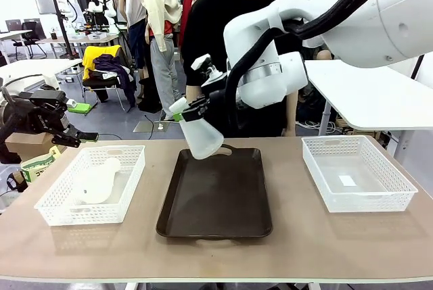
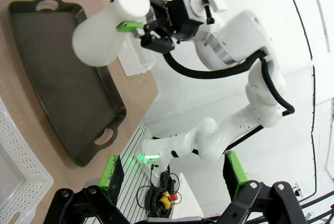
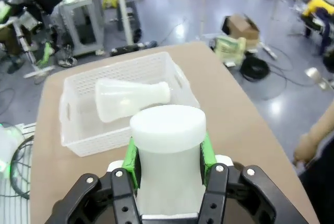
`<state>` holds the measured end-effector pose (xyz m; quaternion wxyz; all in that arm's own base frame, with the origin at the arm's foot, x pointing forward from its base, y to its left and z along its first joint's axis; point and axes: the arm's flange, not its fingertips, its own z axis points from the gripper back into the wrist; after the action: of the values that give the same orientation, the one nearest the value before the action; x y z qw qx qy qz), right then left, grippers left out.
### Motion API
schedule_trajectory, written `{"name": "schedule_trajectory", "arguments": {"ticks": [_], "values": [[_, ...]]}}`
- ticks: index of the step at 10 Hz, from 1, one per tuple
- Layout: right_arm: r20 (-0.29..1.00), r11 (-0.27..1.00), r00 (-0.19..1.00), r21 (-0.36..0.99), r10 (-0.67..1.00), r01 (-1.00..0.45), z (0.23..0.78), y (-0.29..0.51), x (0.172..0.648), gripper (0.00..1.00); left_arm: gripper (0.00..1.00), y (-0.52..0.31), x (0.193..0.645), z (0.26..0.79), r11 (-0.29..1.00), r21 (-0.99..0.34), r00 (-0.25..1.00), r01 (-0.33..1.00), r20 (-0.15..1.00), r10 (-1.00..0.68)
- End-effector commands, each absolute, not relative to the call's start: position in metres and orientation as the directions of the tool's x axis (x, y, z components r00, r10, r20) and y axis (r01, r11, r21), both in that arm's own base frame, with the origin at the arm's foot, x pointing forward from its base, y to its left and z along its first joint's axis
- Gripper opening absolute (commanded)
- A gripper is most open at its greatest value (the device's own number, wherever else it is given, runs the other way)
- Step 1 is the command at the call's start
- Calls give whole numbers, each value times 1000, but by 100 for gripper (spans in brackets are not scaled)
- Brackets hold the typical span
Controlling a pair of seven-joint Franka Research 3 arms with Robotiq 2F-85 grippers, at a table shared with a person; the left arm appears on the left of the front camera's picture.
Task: Prepare the laboratory tools.
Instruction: Place the picked Big flask upright in the Handle tray as instructed by the person.
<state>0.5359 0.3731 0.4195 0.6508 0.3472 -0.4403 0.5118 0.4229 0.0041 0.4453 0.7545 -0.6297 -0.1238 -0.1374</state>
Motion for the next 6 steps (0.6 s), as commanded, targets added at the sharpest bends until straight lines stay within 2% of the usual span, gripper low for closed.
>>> {"name": "schedule_trajectory", "arguments": {"ticks": [1, 4, 6], "values": [[967, 170, 41, -2, 253, -985, 386, 374, 538, 0, 100, 5, 422, 448, 161, -917, 931, 364, 362, -46], [981, 162, -114, -140, 155, -977, 356, 374, 531, 0, 100, 5, 422, 448, 161, -917, 931, 364, 362, -46], [984, 143, -146, -160, 102, -977, 344, 380, 531, 0, 100, 5, 422, 448, 161, -917, 931, 364, 362, -46]]}}
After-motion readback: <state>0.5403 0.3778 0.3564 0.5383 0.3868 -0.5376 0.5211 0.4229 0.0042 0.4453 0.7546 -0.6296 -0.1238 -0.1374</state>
